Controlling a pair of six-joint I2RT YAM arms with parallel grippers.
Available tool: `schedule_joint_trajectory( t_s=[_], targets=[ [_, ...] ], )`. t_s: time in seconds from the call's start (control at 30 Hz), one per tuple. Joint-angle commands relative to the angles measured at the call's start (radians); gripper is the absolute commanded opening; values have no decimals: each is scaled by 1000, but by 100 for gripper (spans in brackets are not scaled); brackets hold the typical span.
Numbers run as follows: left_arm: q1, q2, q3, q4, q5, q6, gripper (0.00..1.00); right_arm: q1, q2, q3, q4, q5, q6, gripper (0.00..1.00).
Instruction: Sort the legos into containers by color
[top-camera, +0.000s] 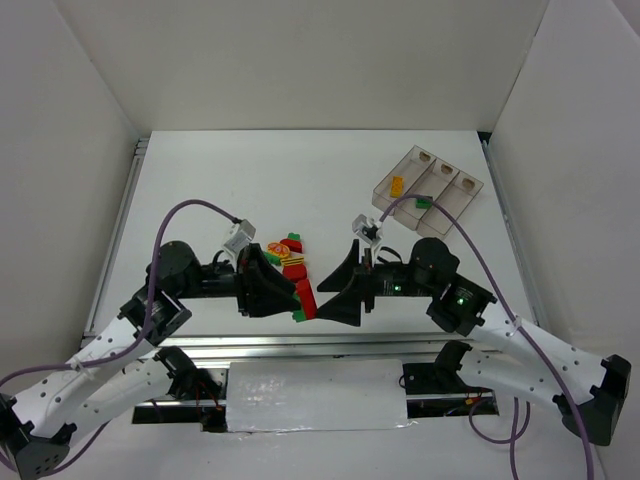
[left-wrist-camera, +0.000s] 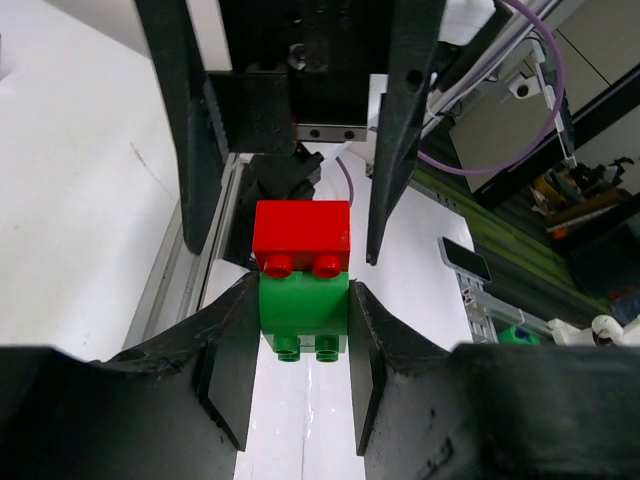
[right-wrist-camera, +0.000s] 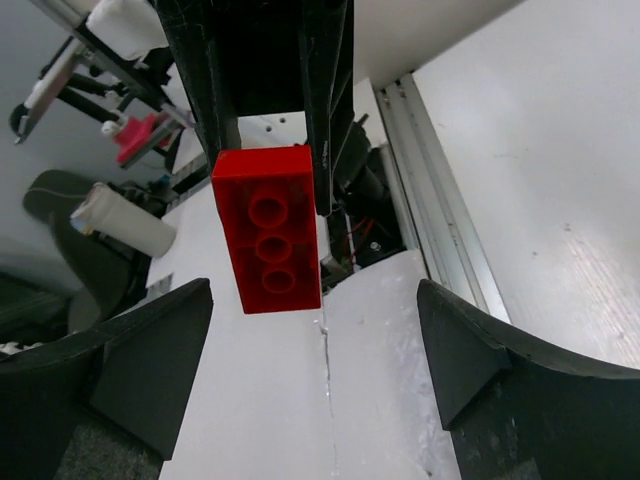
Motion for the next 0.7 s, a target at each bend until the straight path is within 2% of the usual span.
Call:
schedule_joint_trajectory(
  t_s=[0.0, 0.17, 0.23, 0.27, 0.3, 0.33, 0.37, 0.43, 0.53, 0.67],
  targets=[
    [-4, -8, -2, 86, 65, 25, 0, 2, 31, 11, 129, -92, 42, 89],
    [-4, 18, 11, 45, 37, 45, 0, 27, 58, 19, 184, -106, 62, 86],
    [-4, 25, 6, 60, 37, 34, 0, 34, 71, 23, 189, -103, 57, 74],
    [-4, 27, 3, 69, 43, 31, 0, 34, 80, 25, 190, -102, 59, 66],
    [-4, 28, 2, 77, 45, 26, 0, 36, 84, 23, 193, -102, 57, 48],
    [-4, 28, 2, 74, 42, 26, 0, 36, 89, 20, 196, -100, 59, 39],
    [-4, 28, 3, 74, 40, 26, 0, 34, 92, 19, 199, -99, 60, 24],
    [-4, 27, 8, 63, 37, 31, 0, 36, 92, 15, 193, -83, 54, 3],
    [-4, 21, 14, 54, 49, 41, 0, 33, 77, -1, 176, -69, 13, 0],
    [-6, 2, 22, -8, 59, 86, 0, -54, 20, -76, 243, -132, -9, 0]
  ],
)
